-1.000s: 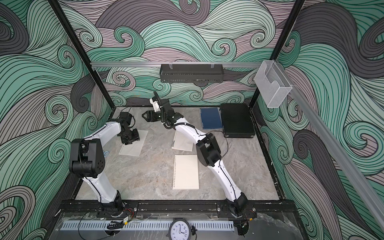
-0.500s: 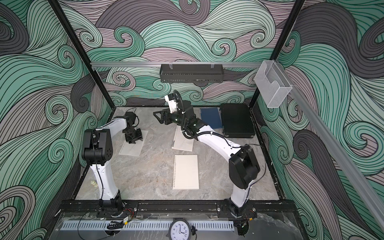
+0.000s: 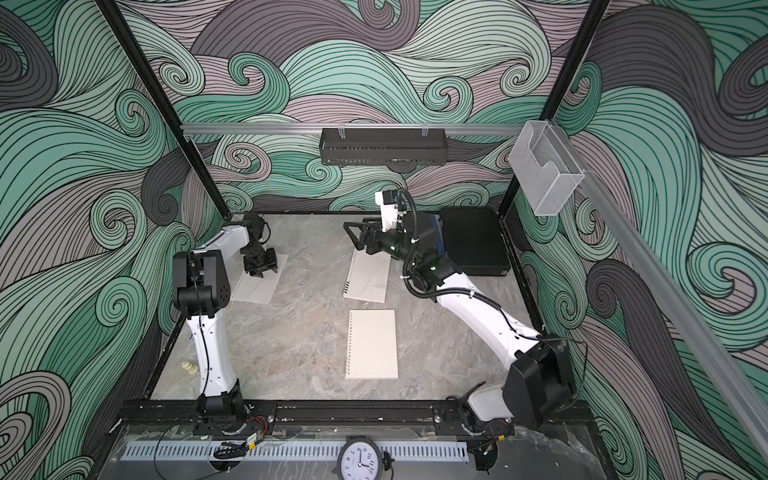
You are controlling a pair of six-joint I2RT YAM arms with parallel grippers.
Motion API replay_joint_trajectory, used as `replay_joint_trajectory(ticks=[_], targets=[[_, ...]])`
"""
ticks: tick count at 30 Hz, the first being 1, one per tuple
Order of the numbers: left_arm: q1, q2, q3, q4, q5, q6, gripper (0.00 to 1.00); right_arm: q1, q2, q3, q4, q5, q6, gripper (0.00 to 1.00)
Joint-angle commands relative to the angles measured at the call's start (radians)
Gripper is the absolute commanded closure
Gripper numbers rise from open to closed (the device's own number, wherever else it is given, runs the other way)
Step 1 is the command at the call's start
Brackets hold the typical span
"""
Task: Tear off pages from different notebooks
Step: Move the paper at the center of the board.
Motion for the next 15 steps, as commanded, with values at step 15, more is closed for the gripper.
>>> replay_joint_trajectory(ticks=[15], targets=[[0.133,0.122,0.093,-0.047,-0.051,0.102,0.52,-0.102,-0.154,-0.155,-0.073,0.016,0.085,0.24]])
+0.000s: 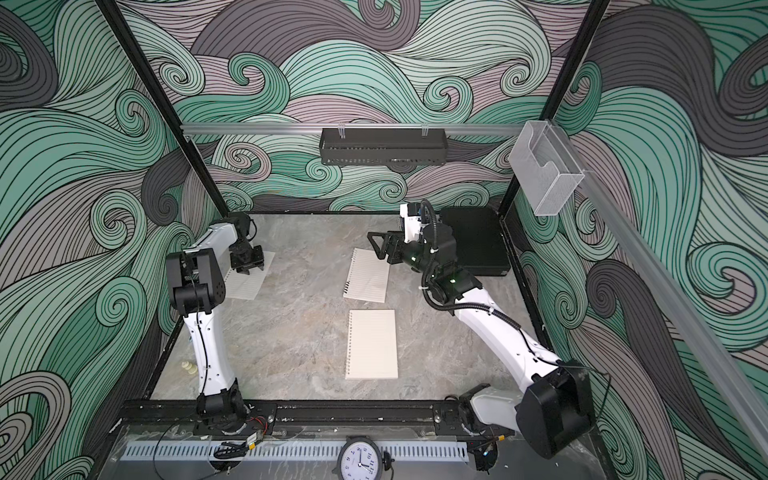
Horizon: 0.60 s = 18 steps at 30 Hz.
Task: Tear off pages from different notebooks
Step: Move the paper at the center of the board.
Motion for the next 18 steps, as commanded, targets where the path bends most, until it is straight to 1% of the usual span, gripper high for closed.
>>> replay_joint_trajectory(ticks=[1,8,14,18], targets=[[0.047,0.058,-0.005,-0.017,0.015,0.023,0.52,-0.005,-0.023,-0.003,0.008,0.015,0.035,0.24],[0.081,0.07,0.019,-0.023,0.053,0.032,0.55,-0.005,-0.013,0.0,0.03,0.021,0.06,0.24],[0.086,0.069,0.021,-0.013,0.068,0.041,0.54,-0.005,-0.002,0.001,0.027,0.02,0.061,0.24],[0.086,0.075,0.05,-0.018,0.091,0.043,0.54,-0.005,-0.006,-0.006,0.021,0.023,0.059,0.24]])
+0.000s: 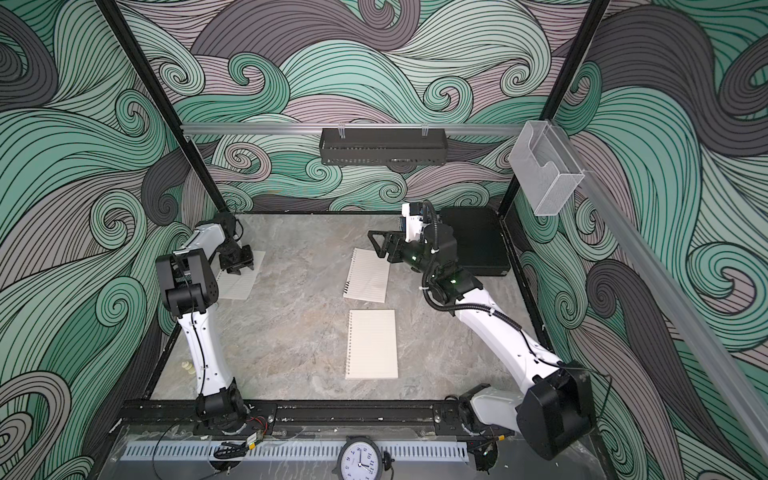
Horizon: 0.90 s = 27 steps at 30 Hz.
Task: Tear off pages from different notebooks
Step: Move the paper at the center of the board.
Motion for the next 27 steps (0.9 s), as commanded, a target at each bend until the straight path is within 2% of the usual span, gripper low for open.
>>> replay_joint_trajectory(ticks=[1,9,15,20,23,27], targets=[[0.011,0.058,0.024,-0.012,0.046,0.017,0.54,-0.004,-0.004,-0.009,0.015,0.015,0.009,0.24],[0.001,0.0,0.055,0.006,0.159,-0.013,0.5,-0.004,-0.02,-0.034,-0.002,0.031,-0.01,0.24],[-0.015,-0.069,0.041,0.015,0.169,-0.041,0.49,-0.005,-0.028,-0.061,-0.029,0.05,-0.033,0.24],[-0.019,-0.095,0.052,-0.004,0.12,-0.057,0.48,-0.005,-0.052,-0.099,-0.057,0.069,-0.059,0.24],[-0.027,-0.123,0.038,-0.001,0.137,-0.056,0.48,-0.005,-0.065,-0.114,-0.084,0.086,-0.082,0.2],[-0.056,-0.156,0.016,0.005,0.214,-0.042,0.48,-0.005,-0.031,-0.105,-0.158,0.1,-0.119,0.19]])
